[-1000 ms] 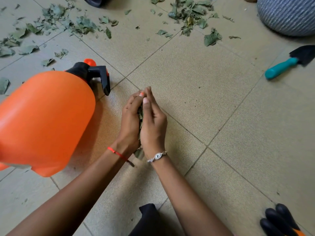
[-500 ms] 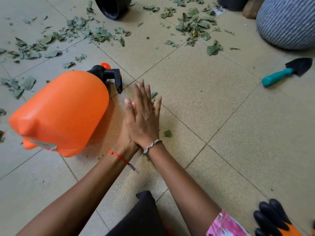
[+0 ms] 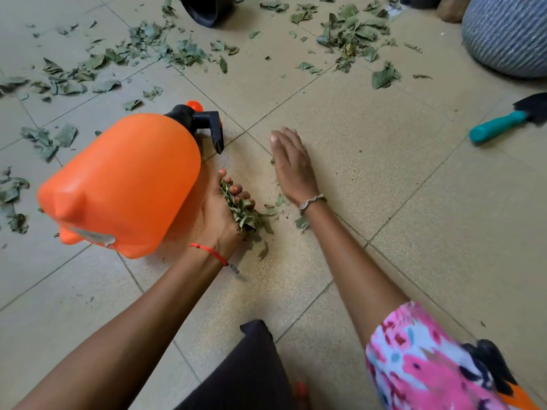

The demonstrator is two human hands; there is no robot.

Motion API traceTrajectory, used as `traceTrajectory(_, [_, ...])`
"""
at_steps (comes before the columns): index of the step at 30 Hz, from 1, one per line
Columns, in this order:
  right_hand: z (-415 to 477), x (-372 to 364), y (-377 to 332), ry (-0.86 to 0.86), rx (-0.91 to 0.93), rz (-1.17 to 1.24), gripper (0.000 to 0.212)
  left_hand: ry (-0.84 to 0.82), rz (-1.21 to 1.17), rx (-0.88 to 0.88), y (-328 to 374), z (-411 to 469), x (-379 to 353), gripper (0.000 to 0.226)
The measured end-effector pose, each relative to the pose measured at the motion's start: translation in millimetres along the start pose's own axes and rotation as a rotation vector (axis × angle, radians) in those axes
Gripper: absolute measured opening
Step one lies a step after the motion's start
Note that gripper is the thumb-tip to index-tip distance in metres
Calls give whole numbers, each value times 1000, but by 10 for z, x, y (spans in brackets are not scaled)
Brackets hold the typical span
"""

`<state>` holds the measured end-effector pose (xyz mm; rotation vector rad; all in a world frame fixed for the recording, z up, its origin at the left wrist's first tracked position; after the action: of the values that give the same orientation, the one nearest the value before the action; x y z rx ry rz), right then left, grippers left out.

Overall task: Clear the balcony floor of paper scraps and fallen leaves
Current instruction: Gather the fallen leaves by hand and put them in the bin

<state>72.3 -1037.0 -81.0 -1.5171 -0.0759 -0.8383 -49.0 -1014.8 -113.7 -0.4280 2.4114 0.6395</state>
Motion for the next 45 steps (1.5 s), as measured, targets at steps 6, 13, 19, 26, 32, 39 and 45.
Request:
traceTrajectory(6, [-316,-222,196,-374,298,-372,47,-18,21,27,17,-142,158,58])
traceTrajectory(13, [-1066,-155,130,-523,338,-378,91,-65,27,81,0,-414,501,61])
traceTrajectory(19, [-1164,-339,53,-384,357,-653,108,44,-46,47,33,-624,832,51])
traceTrajectory(26, [-1073,-546,-97,-351,327,-607,69,74,-58,11,81,-802,1013,46])
traceTrajectory(32, [-1197,-626,-170,-323,565,-327,38,72,-76,8,78,-807,1016,46])
traceTrajectory(39, [-1311,-341,5,-444,621,-346,44,48,-44,42,-11,-730,864,46])
traceTrajectory(45, [-1460,-189,85,-334,626,-284,34,8,-32,86,-73,-636,713,47])
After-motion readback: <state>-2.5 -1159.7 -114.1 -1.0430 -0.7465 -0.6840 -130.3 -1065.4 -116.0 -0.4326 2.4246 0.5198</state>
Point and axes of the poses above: each hand's wrist, its own z-axis towards the middle knuckle, its own x-axis out of the back of the hand, y = z × x, the point moved 5 cm from there along z, towards the middle knuckle, and after that the axes turned 10 degrees about x, right-handed, at the moved point
